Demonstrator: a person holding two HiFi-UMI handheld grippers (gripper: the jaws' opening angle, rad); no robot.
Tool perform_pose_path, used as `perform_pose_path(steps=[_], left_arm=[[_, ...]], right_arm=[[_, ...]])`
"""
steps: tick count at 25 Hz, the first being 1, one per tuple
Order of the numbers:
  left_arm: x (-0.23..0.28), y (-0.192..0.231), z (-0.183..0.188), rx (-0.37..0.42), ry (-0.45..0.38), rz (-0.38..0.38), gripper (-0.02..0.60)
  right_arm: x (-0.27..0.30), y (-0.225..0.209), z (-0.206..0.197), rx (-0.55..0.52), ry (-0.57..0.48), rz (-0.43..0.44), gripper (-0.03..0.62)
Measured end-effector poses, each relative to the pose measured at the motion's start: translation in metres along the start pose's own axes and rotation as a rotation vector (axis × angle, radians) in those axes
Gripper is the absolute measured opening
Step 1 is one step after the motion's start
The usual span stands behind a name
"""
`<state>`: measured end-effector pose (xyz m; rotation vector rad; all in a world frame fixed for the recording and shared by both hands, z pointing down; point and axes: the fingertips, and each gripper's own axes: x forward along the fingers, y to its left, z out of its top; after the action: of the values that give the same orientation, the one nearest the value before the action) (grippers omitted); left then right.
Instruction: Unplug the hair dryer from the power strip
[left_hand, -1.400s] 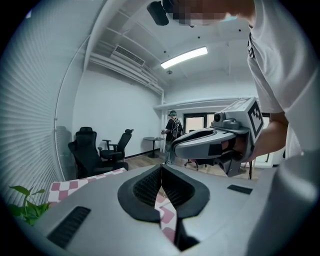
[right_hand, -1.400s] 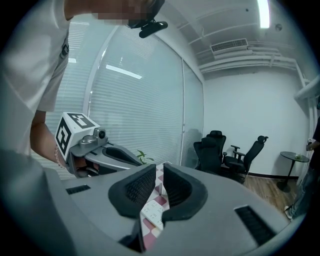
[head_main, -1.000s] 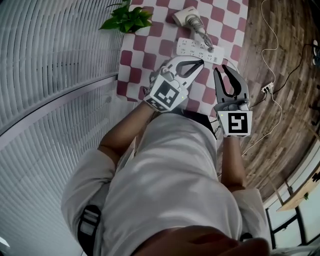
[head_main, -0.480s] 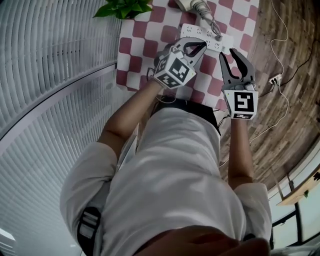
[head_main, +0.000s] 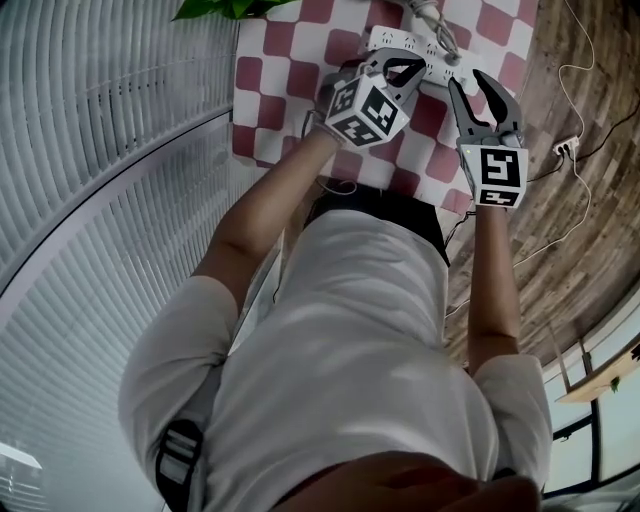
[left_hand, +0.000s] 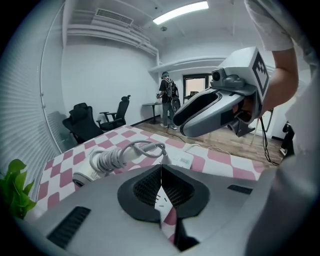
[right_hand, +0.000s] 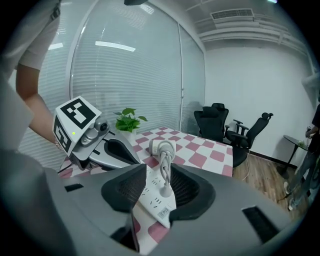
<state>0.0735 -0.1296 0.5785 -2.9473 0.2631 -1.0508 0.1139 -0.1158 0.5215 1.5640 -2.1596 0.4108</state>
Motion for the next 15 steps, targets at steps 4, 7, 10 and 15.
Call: perform_pose_path(steps=[4, 7, 10, 15], left_arm=[[0.006, 0.003, 0.003, 0.007, 0.022, -0.002, 0.031], [0.031, 0.002, -0.019, 0.009, 0.034, -0.012, 0.031], [0.042, 0.004, -0.029, 0.018, 0.045, -0.011, 0.031], [0.030, 0.014, -0.011, 0.032, 0.069, 0.003, 0.031]], right_arm=[[0.006, -0.006, 0.000, -0.004, 0.014, 0.004, 0.163], [0.026, -0.010, -0.028, -0.006, 0.035, 0.008, 0.167], [0.038, -0.011, -0.039, -0.001, 0.046, 0.013, 0.174], [0.038, -0.013, -0.022, 0.013, 0.057, 0.026, 0.178]])
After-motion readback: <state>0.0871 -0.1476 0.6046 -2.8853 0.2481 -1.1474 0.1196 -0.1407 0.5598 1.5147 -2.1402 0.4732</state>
